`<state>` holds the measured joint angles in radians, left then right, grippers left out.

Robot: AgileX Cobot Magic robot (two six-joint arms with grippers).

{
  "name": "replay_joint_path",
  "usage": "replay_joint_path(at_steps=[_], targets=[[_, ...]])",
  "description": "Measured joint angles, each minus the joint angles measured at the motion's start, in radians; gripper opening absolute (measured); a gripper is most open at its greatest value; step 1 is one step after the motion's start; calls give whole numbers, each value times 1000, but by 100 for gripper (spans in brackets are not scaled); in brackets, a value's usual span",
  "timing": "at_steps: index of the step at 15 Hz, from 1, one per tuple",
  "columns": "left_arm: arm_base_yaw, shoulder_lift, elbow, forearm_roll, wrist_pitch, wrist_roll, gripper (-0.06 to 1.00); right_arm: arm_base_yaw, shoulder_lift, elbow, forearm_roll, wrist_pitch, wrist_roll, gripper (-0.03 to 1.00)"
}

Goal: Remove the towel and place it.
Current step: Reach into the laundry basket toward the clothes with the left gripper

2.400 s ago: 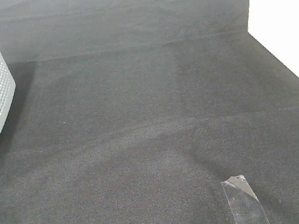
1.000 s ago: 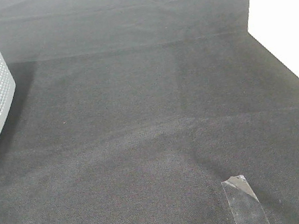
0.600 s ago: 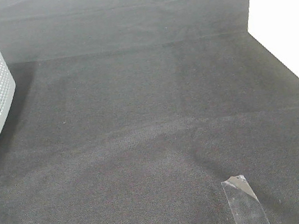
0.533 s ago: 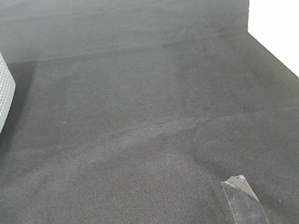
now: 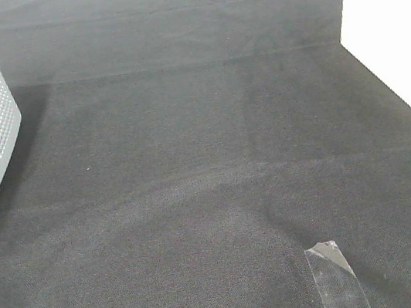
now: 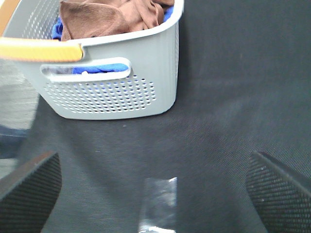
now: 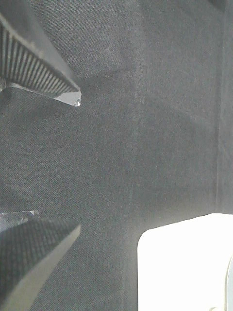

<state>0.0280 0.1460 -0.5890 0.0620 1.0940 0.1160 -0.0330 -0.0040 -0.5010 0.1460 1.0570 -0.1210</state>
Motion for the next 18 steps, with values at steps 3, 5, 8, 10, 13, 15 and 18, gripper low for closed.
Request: replay_joint_path(at_steps=[3, 5, 8, 10, 13, 15, 18], targets=[[0, 243, -178, 0, 26, 241, 98, 0, 0, 0, 0, 0, 0, 69], [0, 420, -287, 0, 31, 419, 98, 0, 0, 0, 0, 0, 0, 69], [0, 648, -412, 6, 0, 669, 98, 0, 0, 0, 0, 0, 0, 69], [0, 792, -493, 64, -10, 781, 98, 0, 0, 0, 0, 0, 0, 69], [6, 1033, -629, 192, -11, 820, 98, 0, 0, 0, 0, 0, 0, 69], [48, 1167, -713, 217, -12, 852, 98, 0, 0, 0, 0, 0, 0, 69], [129, 1391, -858, 221, -14, 885, 98, 0, 0, 0, 0, 0, 0, 69]])
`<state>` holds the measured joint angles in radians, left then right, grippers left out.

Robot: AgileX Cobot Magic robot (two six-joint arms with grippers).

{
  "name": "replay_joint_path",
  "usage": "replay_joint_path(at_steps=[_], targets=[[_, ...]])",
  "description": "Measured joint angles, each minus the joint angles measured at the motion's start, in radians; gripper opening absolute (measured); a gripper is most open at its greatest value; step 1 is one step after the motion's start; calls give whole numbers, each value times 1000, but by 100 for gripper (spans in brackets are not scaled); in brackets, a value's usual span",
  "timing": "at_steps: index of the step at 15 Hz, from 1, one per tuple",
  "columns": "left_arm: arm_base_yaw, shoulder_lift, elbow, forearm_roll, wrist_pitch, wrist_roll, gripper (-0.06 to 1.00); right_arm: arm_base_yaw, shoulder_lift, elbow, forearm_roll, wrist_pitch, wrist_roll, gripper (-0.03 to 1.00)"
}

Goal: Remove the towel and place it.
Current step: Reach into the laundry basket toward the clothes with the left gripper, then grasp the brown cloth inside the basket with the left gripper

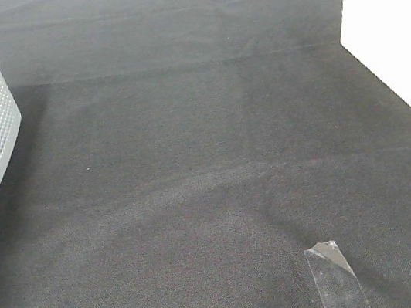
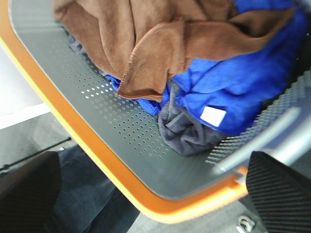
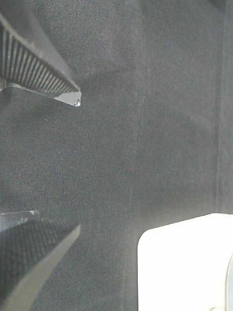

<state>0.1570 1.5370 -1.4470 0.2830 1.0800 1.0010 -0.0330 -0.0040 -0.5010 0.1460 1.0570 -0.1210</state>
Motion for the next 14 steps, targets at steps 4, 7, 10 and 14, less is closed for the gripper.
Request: replay_joint_path(at_steps=[4, 7, 10, 14], targets=[[85, 280, -174, -11, -3, 62, 98, 0, 0, 0, 0, 0, 0, 69], [91, 464, -301, -16, -3, 103, 98, 0, 0, 0, 0, 0, 0, 69], [91, 589, -384, -26, -5, 130, 97, 0, 0, 0, 0, 0, 0, 69], [91, 645, -389, -52, 16, 154, 91, 0, 0, 0, 0, 0, 0, 69]])
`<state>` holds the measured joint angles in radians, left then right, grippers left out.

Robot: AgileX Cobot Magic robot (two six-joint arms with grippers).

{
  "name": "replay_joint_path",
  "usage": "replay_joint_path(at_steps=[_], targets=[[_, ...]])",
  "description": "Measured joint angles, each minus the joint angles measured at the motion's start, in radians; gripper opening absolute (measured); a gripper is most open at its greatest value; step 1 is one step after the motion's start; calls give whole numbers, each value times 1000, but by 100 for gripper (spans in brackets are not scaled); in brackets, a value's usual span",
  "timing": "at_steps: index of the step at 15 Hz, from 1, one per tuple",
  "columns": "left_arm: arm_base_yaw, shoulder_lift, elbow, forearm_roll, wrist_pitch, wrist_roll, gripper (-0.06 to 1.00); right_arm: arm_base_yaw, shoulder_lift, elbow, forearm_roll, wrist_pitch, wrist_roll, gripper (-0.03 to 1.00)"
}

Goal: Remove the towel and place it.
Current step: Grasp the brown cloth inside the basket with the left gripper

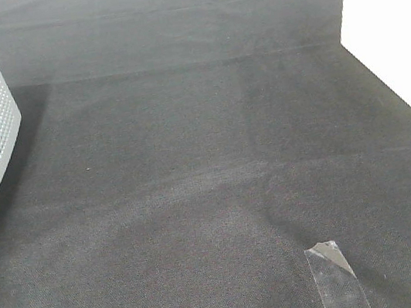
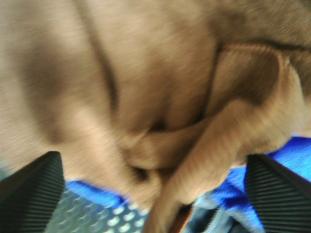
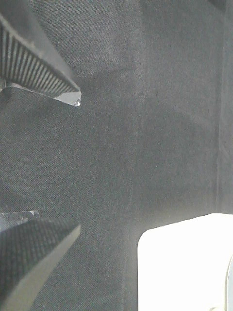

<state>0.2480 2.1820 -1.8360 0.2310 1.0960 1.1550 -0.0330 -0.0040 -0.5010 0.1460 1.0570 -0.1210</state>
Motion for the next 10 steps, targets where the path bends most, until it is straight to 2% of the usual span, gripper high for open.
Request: replay_joint_path(at_steps=[1, 2, 4, 5, 6, 10], targets=[[0, 2, 0, -3, 17, 1, 84, 0, 0, 0, 0, 0, 0, 69], [0, 2, 0, -4, 27, 1, 70, 0, 0, 0, 0, 0, 0, 69], [0, 2, -1, -4, 31, -26, 25, 0, 0, 0, 0, 0, 0, 69], [0, 2, -1, -4, 36, -58, 8, 0, 0, 0, 0, 0, 0, 69], [0, 2, -1, -7, 58, -89, 2, 0, 0, 0, 0, 0, 0, 69], [0, -1, -2, -25, 110, -128, 0, 0, 0, 0, 0, 0, 0, 69]])
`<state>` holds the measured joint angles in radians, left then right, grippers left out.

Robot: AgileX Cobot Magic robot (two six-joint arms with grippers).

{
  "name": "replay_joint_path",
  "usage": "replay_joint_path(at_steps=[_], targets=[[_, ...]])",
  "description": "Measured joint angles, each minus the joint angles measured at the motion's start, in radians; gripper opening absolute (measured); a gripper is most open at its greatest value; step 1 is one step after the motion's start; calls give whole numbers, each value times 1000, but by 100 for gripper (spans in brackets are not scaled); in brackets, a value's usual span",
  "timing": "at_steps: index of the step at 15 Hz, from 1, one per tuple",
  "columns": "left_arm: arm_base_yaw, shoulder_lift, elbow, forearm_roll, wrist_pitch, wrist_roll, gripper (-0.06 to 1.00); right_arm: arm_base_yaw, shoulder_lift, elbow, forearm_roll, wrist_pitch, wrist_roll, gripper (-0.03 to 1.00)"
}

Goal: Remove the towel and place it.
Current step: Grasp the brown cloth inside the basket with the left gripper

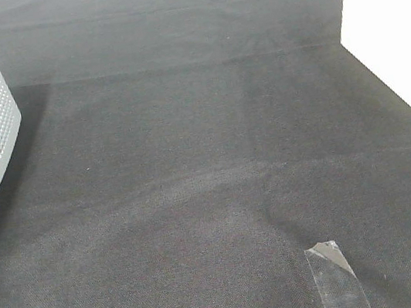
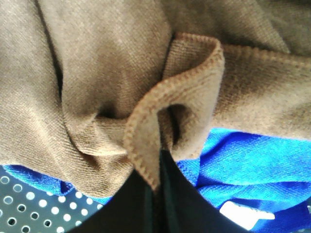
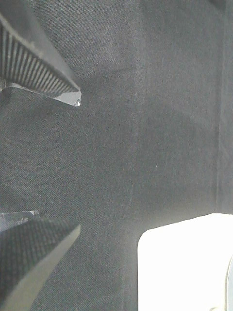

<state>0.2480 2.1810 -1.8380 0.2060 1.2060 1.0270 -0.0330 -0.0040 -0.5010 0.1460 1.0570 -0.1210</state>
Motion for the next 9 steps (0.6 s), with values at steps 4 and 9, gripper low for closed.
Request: replay_joint_path(at_steps=[4, 9], targets=[[0, -93, -76, -113, 5, -124, 0, 0, 0, 0, 0, 0, 0, 69], [0, -299, -117, -341, 8, -167, 0, 0, 0, 0, 0, 0, 0, 69]])
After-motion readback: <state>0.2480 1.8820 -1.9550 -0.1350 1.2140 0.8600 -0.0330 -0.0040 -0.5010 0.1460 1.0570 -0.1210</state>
